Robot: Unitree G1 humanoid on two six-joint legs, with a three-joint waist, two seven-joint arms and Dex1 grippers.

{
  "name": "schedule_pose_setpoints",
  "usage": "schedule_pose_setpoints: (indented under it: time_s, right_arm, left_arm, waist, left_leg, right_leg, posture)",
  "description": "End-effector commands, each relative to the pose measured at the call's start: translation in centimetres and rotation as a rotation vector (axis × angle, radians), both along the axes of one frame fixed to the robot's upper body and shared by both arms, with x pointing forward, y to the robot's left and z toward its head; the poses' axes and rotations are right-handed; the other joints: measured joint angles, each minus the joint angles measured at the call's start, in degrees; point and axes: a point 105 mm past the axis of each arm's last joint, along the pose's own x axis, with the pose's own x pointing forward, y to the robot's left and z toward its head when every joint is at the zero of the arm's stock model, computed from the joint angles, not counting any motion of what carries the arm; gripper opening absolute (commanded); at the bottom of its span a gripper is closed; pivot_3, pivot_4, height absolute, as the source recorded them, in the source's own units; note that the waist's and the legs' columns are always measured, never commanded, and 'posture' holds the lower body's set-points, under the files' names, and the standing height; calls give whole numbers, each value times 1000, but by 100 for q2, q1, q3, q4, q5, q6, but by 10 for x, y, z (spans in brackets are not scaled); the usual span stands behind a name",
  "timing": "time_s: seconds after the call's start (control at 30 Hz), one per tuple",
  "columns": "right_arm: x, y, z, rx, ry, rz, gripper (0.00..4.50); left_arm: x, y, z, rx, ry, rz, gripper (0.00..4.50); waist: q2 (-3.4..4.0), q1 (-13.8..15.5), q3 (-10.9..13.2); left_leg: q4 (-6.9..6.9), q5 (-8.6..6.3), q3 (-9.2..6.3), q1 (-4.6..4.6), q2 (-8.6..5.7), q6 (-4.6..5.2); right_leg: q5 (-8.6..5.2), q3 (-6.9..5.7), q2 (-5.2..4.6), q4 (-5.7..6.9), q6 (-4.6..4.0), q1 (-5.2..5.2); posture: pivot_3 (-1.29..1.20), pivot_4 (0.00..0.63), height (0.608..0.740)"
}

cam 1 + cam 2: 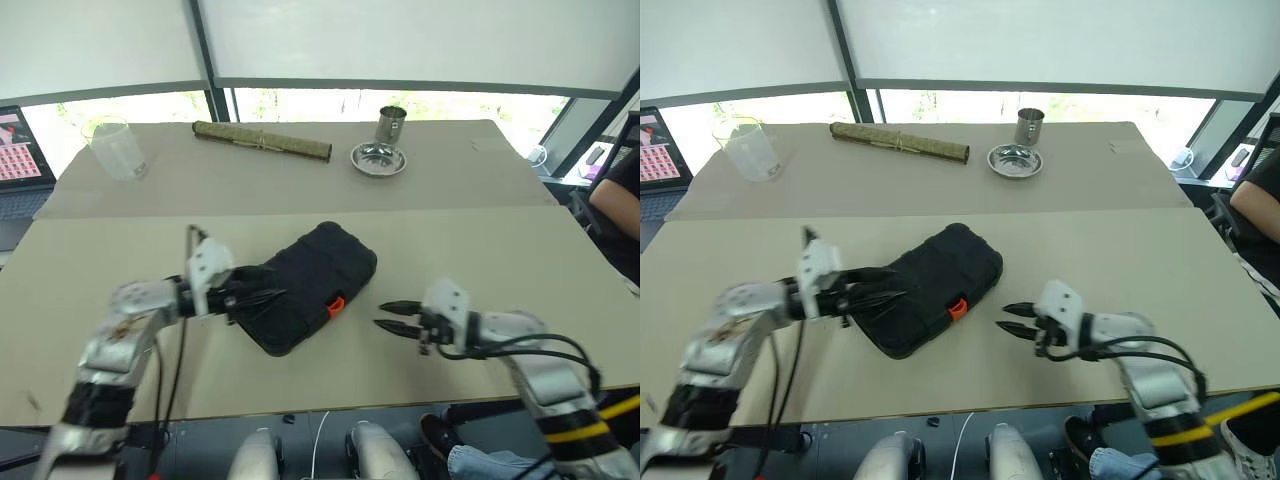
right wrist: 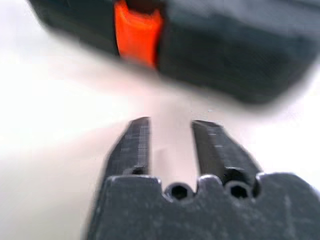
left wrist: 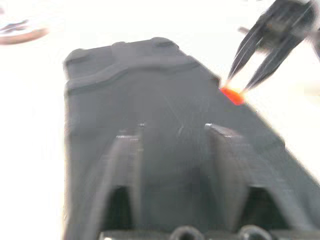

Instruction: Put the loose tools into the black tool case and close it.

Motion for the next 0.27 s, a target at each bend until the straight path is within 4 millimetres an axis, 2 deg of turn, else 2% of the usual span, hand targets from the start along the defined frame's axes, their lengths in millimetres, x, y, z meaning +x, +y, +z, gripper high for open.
schedule_pose_setpoints:
  time_s: [0.03,0.07,0.1,0.17,0.27]
  right_arm:
    - [-15,-7,31,59,-243,177,3237]
    - [-14,-12,30,55,-249,169,3558]
    - [-12,-16,29,51,-243,157,3934]
    - [-5,-23,30,82,-216,116,4399]
    - [6,-30,26,88,-213,74,4399]
  left_arm:
    - [-25,48,3,132,-97,167,4243]
    - [-33,60,-4,158,-84,206,4492]
    - [-38,65,-8,165,-74,224,4500]
    - [-51,79,-20,181,-46,267,4500]
    - [-62,93,-32,199,-55,339,4500]
  waist:
    - [-1,-25,5]
    - [-2,-21,5]
    - [-1,-16,8]
    - [-2,13,13]
    - [-9,47,18]
  left_leg:
    - [-3,-1,3,1,4,0]
    - [-8,-3,4,3,6,3]
    - [-13,-4,4,5,3,4]
    - [-15,-4,16,3,3,4]
    - [-14,-3,25,2,4,3]
  right_leg:
    - [-1,4,-1,-9,1,-1]
    - [-1,7,-3,-16,1,0]
    - [-1,6,-7,-17,1,7]
    - [-1,5,-18,-20,2,2]
    - [-1,5,-27,-29,2,1]
  posture:
    - [0,150,740]
    - [0,150,740]
    - [0,150,740]
    - [0,150,740]
    - [0,150,740]
